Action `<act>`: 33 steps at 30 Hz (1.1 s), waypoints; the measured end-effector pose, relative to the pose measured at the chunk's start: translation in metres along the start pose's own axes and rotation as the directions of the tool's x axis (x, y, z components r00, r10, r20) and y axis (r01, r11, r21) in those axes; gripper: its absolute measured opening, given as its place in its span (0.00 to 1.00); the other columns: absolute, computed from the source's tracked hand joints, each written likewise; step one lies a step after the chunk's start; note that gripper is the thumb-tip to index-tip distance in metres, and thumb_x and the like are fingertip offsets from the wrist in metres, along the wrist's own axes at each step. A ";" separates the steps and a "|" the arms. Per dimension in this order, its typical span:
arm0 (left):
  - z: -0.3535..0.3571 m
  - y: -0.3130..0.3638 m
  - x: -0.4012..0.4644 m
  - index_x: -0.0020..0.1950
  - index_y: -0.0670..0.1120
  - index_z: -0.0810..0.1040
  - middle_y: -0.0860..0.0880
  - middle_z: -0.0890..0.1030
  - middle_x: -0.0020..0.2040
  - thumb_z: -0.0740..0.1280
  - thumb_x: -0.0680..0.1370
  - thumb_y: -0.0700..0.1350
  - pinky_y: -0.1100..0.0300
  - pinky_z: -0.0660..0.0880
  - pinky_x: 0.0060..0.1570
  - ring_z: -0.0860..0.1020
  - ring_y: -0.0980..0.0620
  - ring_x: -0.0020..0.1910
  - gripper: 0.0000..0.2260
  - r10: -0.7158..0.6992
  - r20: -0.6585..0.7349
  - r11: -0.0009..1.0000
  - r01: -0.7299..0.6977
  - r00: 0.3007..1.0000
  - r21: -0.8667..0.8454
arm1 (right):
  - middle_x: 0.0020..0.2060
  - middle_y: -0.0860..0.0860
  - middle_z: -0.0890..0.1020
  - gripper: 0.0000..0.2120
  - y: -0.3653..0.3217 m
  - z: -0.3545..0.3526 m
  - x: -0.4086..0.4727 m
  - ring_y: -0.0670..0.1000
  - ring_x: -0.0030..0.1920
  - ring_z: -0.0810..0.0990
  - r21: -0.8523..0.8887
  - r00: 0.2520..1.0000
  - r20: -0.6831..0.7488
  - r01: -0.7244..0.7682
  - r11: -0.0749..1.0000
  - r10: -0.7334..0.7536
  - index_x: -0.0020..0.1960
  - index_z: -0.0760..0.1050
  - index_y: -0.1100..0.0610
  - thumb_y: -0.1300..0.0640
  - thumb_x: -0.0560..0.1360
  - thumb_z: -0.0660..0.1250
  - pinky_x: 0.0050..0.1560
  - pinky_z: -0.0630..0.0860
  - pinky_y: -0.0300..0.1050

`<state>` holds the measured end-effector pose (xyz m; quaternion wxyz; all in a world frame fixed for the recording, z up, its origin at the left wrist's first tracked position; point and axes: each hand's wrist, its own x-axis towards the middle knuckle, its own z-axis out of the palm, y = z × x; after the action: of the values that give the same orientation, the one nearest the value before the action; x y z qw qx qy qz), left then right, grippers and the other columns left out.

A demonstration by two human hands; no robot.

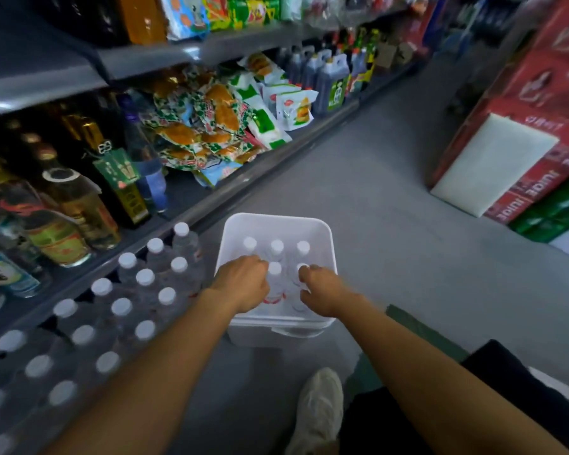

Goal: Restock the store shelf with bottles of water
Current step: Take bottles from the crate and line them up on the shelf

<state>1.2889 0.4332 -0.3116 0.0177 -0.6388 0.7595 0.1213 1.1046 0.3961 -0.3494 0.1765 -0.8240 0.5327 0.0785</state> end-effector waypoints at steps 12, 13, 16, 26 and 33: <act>0.052 -0.007 0.029 0.53 0.43 0.76 0.43 0.78 0.56 0.59 0.80 0.46 0.55 0.70 0.44 0.77 0.43 0.51 0.09 0.015 0.156 1.000 -0.012 0.988 -0.021 | 0.62 0.59 0.75 0.20 0.003 0.032 0.029 0.60 0.59 0.76 -0.065 0.987 0.163 0.002 0.998 0.009 0.64 0.66 0.58 0.51 0.77 0.64 0.59 0.74 0.53; 0.051 -0.008 0.028 0.52 0.43 0.76 0.43 0.78 0.55 0.59 0.80 0.46 0.55 0.70 0.43 0.78 0.43 0.51 0.09 0.017 0.147 1.000 -0.014 0.989 -0.023 | 0.62 0.60 0.75 0.20 0.002 0.030 0.027 0.60 0.59 0.76 -0.064 0.986 0.168 0.008 0.998 0.003 0.64 0.66 0.58 0.51 0.77 0.65 0.59 0.73 0.53; 0.039 -0.011 0.023 0.52 0.43 0.76 0.43 0.78 0.56 0.60 0.79 0.45 0.55 0.69 0.42 0.78 0.42 0.51 0.08 0.029 0.095 0.999 -0.028 0.995 -0.016 | 0.63 0.60 0.74 0.21 0.000 0.019 0.020 0.61 0.60 0.75 -0.051 0.989 0.147 0.015 0.999 -0.008 0.65 0.66 0.58 0.51 0.77 0.66 0.59 0.71 0.52; -0.062 -0.026 -0.025 0.58 0.44 0.75 0.44 0.75 0.59 0.60 0.78 0.47 0.54 0.71 0.46 0.75 0.42 0.57 0.12 0.016 -0.141 0.997 -0.006 0.990 0.078 | 0.48 0.61 0.79 0.16 -0.058 -0.114 -0.027 0.61 0.48 0.76 0.016 0.966 -0.235 0.115 0.993 -0.108 0.50 0.74 0.64 0.51 0.73 0.69 0.43 0.70 0.48; -0.162 -0.040 -0.084 0.48 0.45 0.73 0.44 0.76 0.53 0.60 0.78 0.45 0.51 0.74 0.43 0.76 0.41 0.50 0.05 -0.003 -0.378 0.987 0.064 0.926 0.150 | 0.31 0.56 0.69 0.17 -0.129 -0.211 -0.054 0.56 0.36 0.68 -0.004 0.832 -0.507 0.258 0.966 -0.224 0.34 0.65 0.61 0.53 0.71 0.69 0.34 0.60 0.47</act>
<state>1.3644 0.4750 -0.1456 -0.0752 -0.6597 0.7450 -0.0648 1.1868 0.4111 -0.1105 0.0664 -0.8701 0.4544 -0.1789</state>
